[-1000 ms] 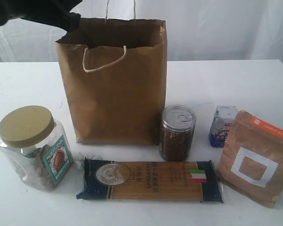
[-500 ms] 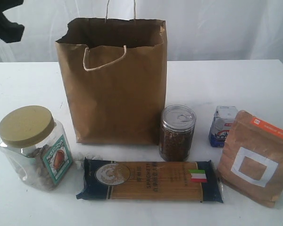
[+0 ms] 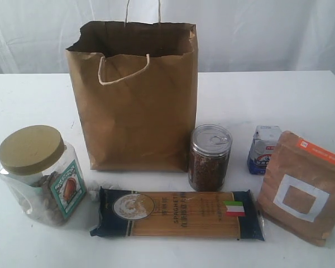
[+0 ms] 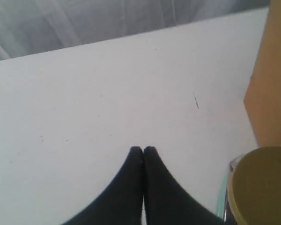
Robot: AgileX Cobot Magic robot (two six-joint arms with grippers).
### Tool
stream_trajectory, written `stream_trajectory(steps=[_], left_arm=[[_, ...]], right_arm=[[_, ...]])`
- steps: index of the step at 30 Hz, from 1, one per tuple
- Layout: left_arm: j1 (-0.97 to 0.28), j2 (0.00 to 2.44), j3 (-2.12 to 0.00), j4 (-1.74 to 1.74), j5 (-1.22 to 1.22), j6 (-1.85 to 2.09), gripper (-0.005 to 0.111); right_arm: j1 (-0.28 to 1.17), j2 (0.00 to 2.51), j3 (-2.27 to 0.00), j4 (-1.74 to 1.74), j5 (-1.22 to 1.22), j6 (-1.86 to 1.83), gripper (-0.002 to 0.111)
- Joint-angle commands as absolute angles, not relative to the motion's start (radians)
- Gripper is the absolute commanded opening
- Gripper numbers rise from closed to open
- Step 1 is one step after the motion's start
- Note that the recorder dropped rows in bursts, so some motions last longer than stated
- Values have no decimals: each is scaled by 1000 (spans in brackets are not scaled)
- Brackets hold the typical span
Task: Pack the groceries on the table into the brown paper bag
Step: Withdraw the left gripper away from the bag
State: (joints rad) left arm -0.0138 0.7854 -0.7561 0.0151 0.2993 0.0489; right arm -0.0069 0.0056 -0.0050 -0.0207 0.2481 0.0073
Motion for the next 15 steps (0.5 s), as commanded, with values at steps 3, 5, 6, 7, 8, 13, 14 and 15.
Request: stream_trajectory(steps=[3,5,6,7,8,13,14,15], left_arm=[[-1,437,-708,-24,215,-220,0],[-1,343,-708,-6,186,-195,0],[-1,315,-708,13,188,-167,0],[-1,288,-708,40,207,-136,0],[-1,270,-708,61,228,-114,0],[-1,273,-697,113,420,-78,0],[-1,281,-684,109,424,-83,0],[-1,289,-657,98,413,-102,0]], right_arm=[[-12,0,0,40,-64,153,0],[-12,0,0,53,-152,237,0],[-12,0,0,53,-201,292,0],[-12,0,0,53,-248,347,0],[-12,0,0,55,-283,390,0],[-12,0,0,55,-463,759,0],[-12,0,0,55,-502,805,0],[-12,0,0,55,-575,855,0]])
